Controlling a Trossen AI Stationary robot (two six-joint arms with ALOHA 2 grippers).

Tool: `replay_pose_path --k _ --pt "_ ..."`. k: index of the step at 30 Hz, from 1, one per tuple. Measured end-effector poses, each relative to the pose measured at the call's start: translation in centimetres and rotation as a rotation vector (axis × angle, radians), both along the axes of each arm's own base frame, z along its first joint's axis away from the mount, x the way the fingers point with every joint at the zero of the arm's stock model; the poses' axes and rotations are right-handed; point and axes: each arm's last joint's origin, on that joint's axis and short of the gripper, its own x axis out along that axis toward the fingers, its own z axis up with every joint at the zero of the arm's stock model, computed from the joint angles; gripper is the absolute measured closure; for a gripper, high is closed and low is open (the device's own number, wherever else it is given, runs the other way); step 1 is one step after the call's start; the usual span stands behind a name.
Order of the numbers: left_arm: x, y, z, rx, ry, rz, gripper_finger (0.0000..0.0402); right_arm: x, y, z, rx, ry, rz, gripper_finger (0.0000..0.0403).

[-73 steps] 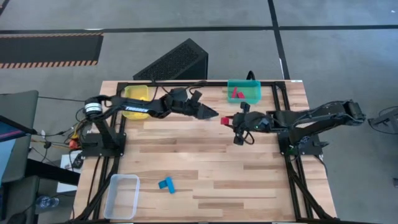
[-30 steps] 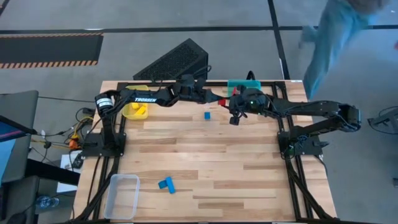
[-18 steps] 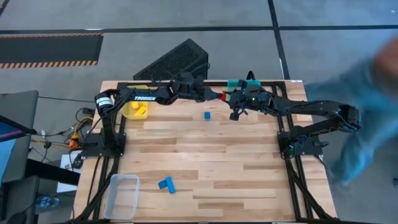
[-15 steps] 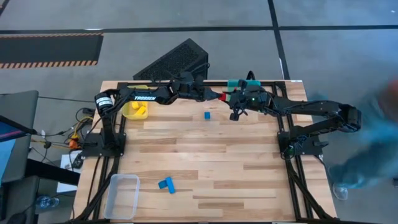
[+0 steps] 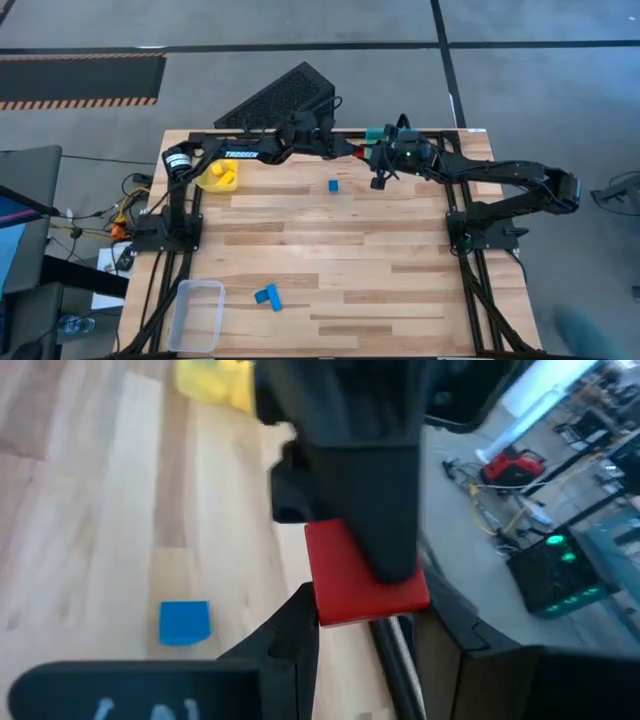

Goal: Sort & place blocks by color
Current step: Put the red block into the blue bin

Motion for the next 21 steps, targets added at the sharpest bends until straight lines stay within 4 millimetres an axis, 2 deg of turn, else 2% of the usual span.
replay_pose_path --k 4,10,13,18,21 --pt "0.1 0.7 0.3 0.021 -0.009 -0.037 0.0233 -0.2 -0.4 0.2 0.015 -0.019 -0.022 0.0279" --pt "-0.5 1.9 0.3 0.064 0.006 -0.024 0.0308 -0.5 -1.0 0.1 0.056 -0.044 -0.018 0.027" --pt "-0.3 2.8 -0.2 0.063 -0.02 -0.034 0.0308 -0.6 -1.4 0.2 0.062 -0.061 -0.031 0.0248" --pt "1.6 4.3 -2.2 0.042 0.002 -0.008 0.0308 -1.2 -2.5 0.5 0.054 -0.095 -0.13 0.0191" --pt "3.3 5.5 -3.7 0.04 0.023 0.013 0.0308 -1.9 -3.3 0.5 0.03 -0.087 -0.31 0.0162"
